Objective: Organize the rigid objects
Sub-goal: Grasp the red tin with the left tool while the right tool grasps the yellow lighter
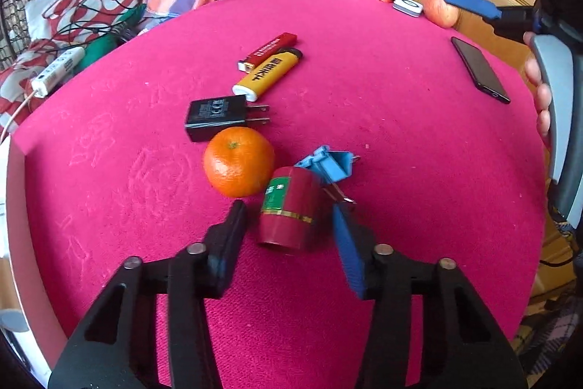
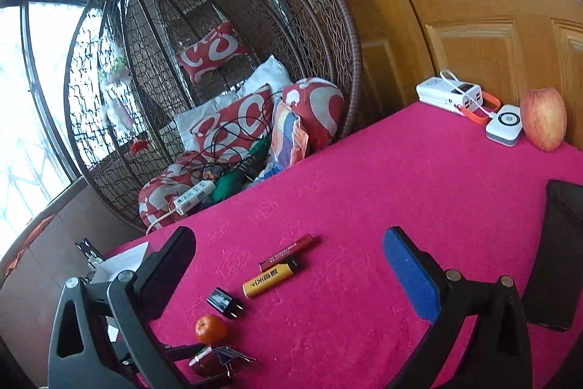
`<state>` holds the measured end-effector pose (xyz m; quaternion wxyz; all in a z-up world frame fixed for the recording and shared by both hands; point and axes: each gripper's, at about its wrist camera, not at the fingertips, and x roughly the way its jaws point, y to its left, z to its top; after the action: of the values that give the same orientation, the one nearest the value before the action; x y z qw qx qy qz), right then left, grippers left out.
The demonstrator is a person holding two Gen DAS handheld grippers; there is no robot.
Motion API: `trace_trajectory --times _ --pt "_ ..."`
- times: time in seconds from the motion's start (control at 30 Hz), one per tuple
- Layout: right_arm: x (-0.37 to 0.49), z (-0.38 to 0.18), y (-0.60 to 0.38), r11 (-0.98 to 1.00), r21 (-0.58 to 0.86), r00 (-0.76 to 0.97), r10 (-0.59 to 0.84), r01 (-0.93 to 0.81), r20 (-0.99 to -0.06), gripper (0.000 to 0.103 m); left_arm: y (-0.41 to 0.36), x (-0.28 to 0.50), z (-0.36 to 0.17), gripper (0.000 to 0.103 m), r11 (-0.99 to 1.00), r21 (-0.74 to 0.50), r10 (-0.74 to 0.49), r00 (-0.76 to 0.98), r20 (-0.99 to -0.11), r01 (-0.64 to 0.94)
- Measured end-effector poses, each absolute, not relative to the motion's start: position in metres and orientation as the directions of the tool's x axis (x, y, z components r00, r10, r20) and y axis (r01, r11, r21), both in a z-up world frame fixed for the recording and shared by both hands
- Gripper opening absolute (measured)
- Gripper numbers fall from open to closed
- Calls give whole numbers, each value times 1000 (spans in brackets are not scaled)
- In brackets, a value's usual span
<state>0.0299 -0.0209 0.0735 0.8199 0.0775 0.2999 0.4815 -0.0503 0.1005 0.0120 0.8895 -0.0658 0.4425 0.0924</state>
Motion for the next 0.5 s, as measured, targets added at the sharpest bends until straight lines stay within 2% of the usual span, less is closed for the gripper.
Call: trace_trajectory --times 0.03,0.13,0.27,0.5 --pt "30 70 -18 529 404 354 829 -746 -433 103 102 -51 12 34 973 -39 105 593 -798 -225" --pt "33 58 4 525 345 312 799 -778 -514 103 107 -60 12 33 968 -63 98 598 -796 -241" --pt "31 39 50 481 183 264 716 -857 -646 103 112 -81 11 33 961 -57 122 598 -792 -271" --pt "31 15 106 419 120 209 657 -900 -724 103 131 -113 11 33 926 -106 147 604 -784 -362"
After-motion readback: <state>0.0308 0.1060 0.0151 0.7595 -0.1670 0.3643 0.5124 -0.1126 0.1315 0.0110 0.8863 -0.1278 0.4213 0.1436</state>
